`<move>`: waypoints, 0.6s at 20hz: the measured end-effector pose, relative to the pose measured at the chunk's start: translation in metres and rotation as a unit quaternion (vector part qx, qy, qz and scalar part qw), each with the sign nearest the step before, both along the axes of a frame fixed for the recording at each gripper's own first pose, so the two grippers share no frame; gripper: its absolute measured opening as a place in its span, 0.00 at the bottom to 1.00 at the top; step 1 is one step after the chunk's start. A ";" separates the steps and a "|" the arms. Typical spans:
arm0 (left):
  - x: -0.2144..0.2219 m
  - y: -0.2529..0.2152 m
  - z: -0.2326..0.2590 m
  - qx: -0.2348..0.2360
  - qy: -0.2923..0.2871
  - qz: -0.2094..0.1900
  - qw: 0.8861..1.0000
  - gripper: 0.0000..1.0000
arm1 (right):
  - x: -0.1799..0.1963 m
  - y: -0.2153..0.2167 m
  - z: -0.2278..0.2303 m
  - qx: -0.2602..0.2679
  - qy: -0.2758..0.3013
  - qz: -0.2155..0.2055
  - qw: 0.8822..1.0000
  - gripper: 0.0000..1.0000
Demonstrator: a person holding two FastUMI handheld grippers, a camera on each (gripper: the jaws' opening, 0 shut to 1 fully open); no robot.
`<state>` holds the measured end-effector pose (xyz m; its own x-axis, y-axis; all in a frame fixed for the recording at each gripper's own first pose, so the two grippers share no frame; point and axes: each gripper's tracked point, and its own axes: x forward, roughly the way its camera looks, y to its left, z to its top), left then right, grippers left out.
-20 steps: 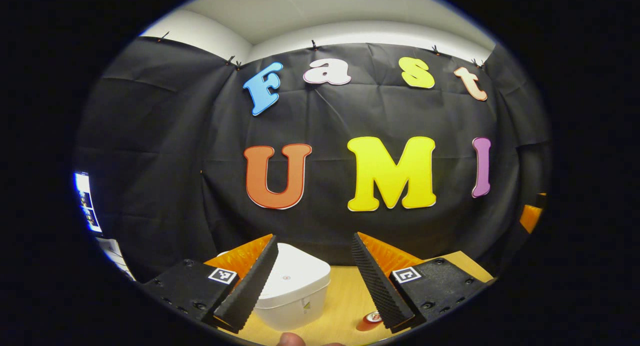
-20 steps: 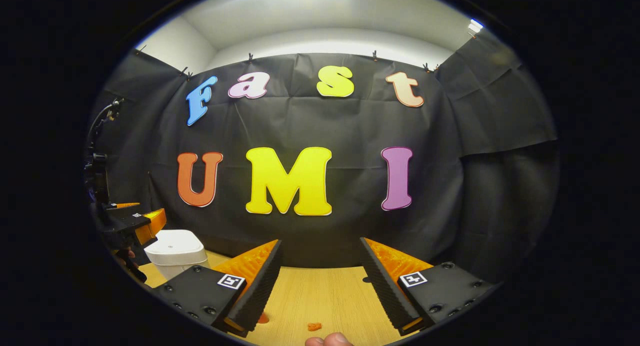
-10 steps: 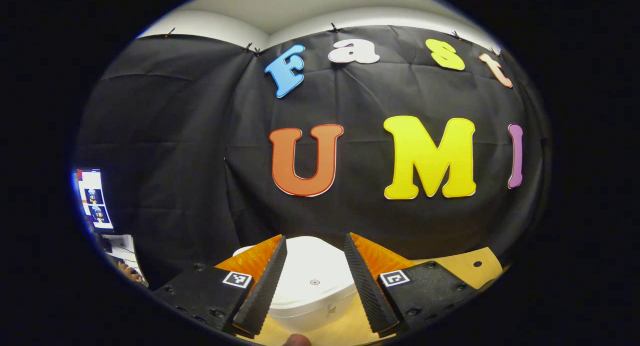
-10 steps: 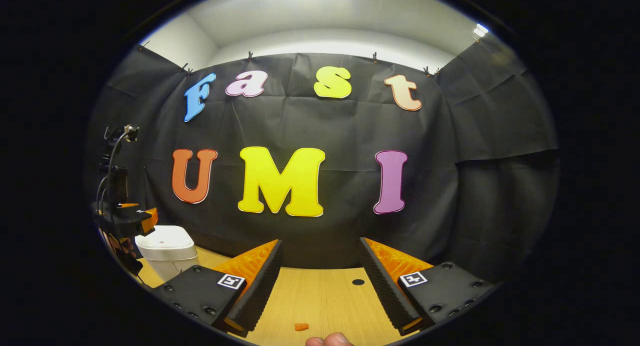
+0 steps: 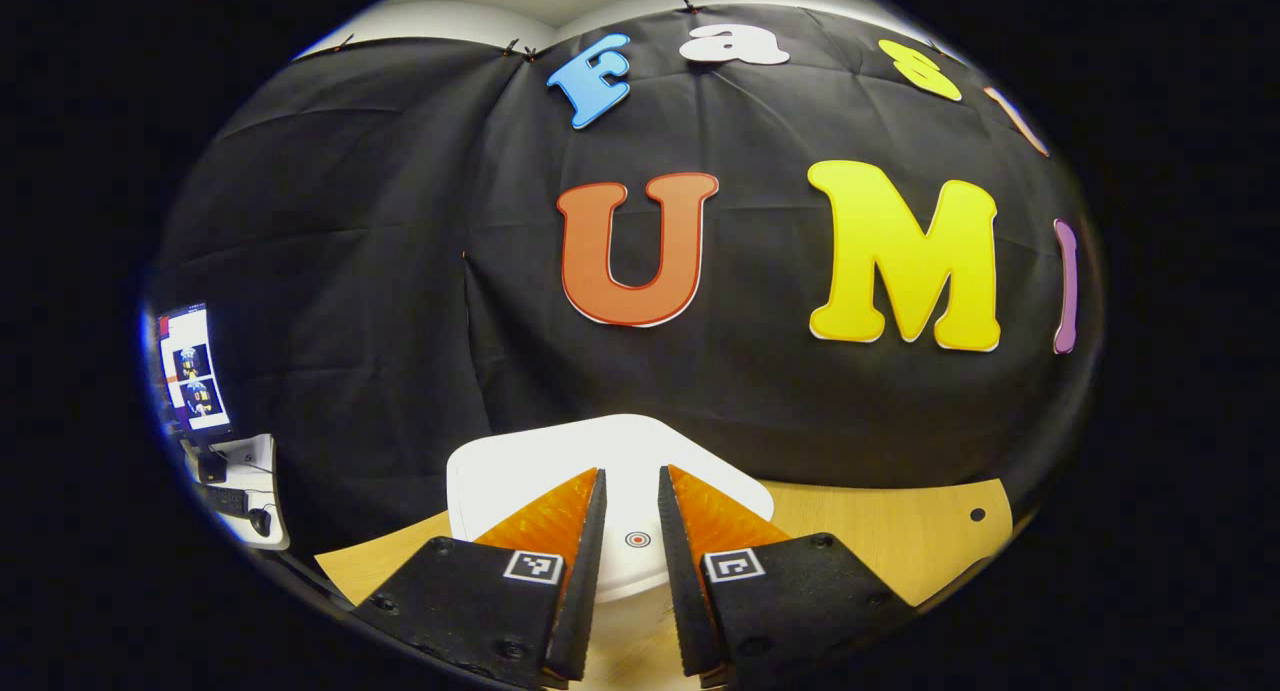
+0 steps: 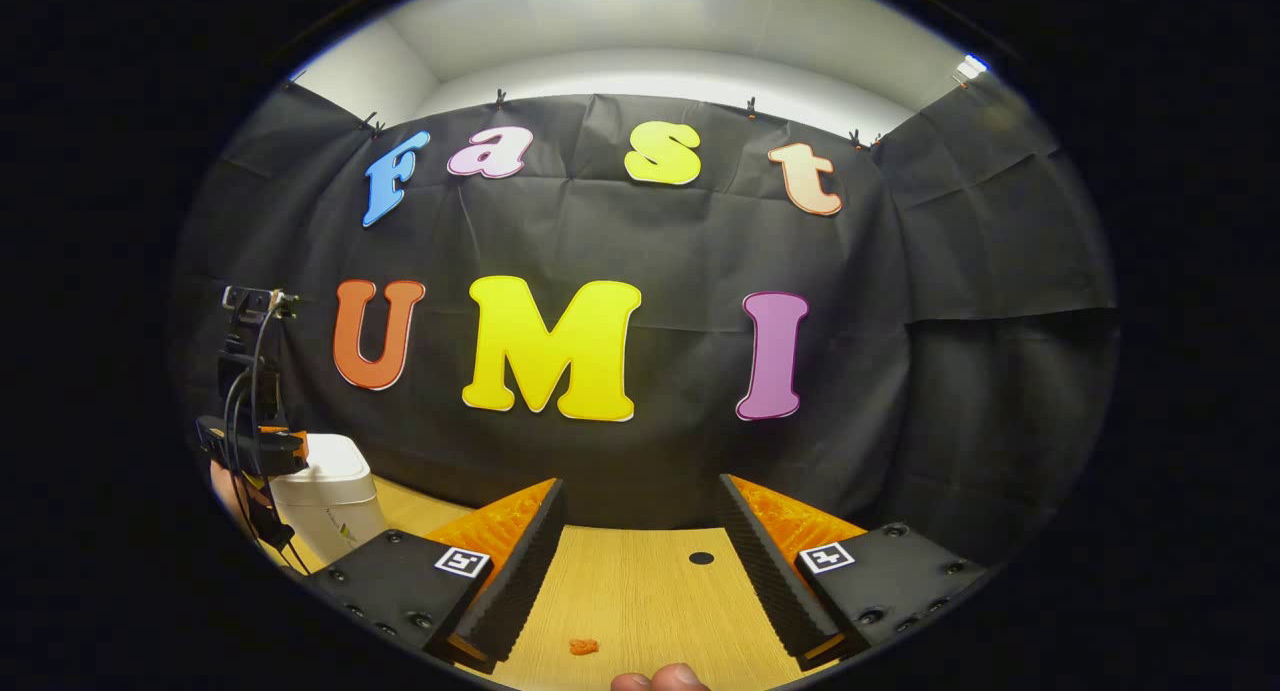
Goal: Press the lid of the desktop garbage bin to open it, pick up the crumpled paper on the desktop and throw it into the bin, then pick up the pop can on the desktop and drop it into the bin, and finally close the garbage bin lid.
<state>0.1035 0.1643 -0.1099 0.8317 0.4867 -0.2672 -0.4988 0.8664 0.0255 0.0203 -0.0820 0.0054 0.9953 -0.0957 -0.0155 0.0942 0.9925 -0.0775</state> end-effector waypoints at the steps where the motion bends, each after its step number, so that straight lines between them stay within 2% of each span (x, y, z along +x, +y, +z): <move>1: 0.001 0.001 -0.005 -0.004 0.005 0.006 1.000 0.33 | 0.001 0.000 -0.001 -0.001 0.000 -0.001 1.000 0.96; 2: 0.002 0.003 -0.008 -0.008 0.008 0.011 1.000 0.30 | 0.002 -0.001 -0.002 -0.002 0.002 -0.002 1.000 0.93; 5: 0.003 0.003 -0.024 -0.019 0.023 0.015 0.999 0.20 | 0.006 0.000 -0.006 -0.001 0.006 -0.002 1.000 0.96; 7: 0.003 0.003 -0.023 -0.006 0.015 0.017 1.000 0.18 | 0.008 0.003 -0.009 -0.002 0.009 0.000 1.000 0.96; 8: 0.003 0.004 -0.026 -0.012 0.017 0.024 1.000 0.18 | 0.008 0.003 -0.011 -0.002 0.010 0.001 1.000 0.93; 9: 0.005 0.004 -0.023 -0.009 0.007 0.025 1.000 0.18 | 0.009 0.005 -0.013 -0.001 0.012 0.002 1.000 0.96; 10: 0.004 0.004 -0.027 -0.013 0.009 0.025 1.000 0.18 | 0.010 0.005 -0.016 0.001 0.015 0.002 1.000 0.93; 12: 0.004 0.003 -0.031 -0.029 0.004 0.021 0.999 0.17 | 0.011 0.007 -0.017 0.007 0.016 0.002 1.000 0.96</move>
